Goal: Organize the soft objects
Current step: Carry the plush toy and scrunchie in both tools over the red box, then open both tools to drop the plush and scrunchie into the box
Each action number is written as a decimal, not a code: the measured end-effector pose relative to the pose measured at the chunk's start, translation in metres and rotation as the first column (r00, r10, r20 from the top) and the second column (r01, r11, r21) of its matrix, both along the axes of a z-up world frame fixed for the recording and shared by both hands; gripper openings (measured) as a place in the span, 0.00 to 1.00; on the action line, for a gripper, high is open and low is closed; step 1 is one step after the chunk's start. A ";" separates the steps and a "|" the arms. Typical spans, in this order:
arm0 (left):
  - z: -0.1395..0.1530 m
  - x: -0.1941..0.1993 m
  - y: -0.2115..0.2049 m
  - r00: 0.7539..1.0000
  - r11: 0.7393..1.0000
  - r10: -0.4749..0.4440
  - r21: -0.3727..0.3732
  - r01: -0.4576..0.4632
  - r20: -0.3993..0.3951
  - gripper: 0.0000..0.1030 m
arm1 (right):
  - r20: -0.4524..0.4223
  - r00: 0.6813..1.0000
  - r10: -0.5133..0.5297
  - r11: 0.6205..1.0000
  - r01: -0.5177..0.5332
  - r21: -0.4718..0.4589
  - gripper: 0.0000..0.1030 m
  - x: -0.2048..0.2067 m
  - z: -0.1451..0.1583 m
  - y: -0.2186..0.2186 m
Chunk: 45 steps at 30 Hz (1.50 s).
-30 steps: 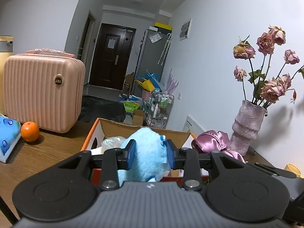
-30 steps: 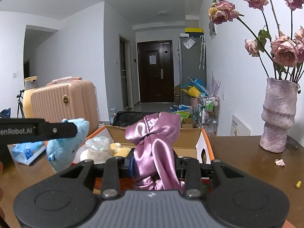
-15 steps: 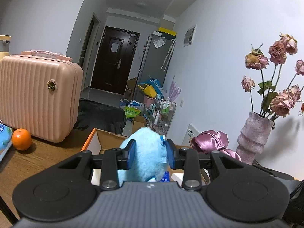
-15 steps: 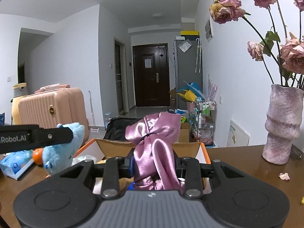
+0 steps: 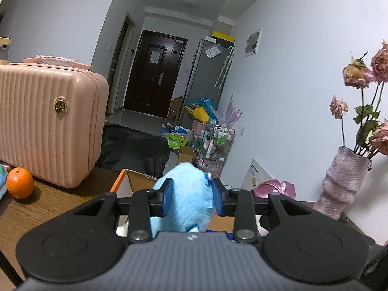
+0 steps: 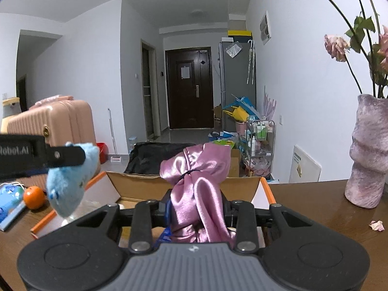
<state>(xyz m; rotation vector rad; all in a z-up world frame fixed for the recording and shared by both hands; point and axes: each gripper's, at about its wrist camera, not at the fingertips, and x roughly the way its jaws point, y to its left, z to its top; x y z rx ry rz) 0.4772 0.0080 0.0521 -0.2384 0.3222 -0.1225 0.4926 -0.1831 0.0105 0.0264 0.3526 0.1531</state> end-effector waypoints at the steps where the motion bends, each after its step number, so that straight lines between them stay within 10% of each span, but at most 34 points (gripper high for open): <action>1: -0.001 0.003 -0.001 1.000 1.000 0.002 0.005 -0.002 0.000 0.33 | -0.004 1.000 -0.003 1.000 0.003 0.003 0.32 0.004 -0.002 -0.001; 24: -0.030 0.047 -0.023 1.000 0.990 0.007 0.142 -0.005 -0.015 0.36 | -0.085 0.996 -0.031 0.999 0.030 -0.013 0.35 0.032 -0.026 0.000; 29: -0.030 0.049 -0.017 0.999 0.994 0.022 0.111 -0.018 -0.035 0.68 | -0.107 0.994 -0.037 0.999 0.037 -0.005 0.42 0.034 -0.029 -0.002; 33: -0.029 0.049 -0.009 0.997 0.994 0.064 0.096 -0.060 -0.041 0.88 | -0.109 0.993 -0.051 0.999 0.051 0.002 0.83 0.031 -0.029 -0.005; 38: -0.026 0.045 -0.002 0.995 0.992 0.099 0.079 -0.096 -0.035 1.00 | -0.101 0.992 -0.076 0.997 0.077 0.003 1.00 0.029 -0.027 -0.007; 45: -0.024 0.044 0.003 0.992 0.992 0.112 0.072 -0.108 -0.057 1.00 | -0.110 0.990 -0.087 0.996 0.088 0.003 1.00 0.030 -0.025 -0.010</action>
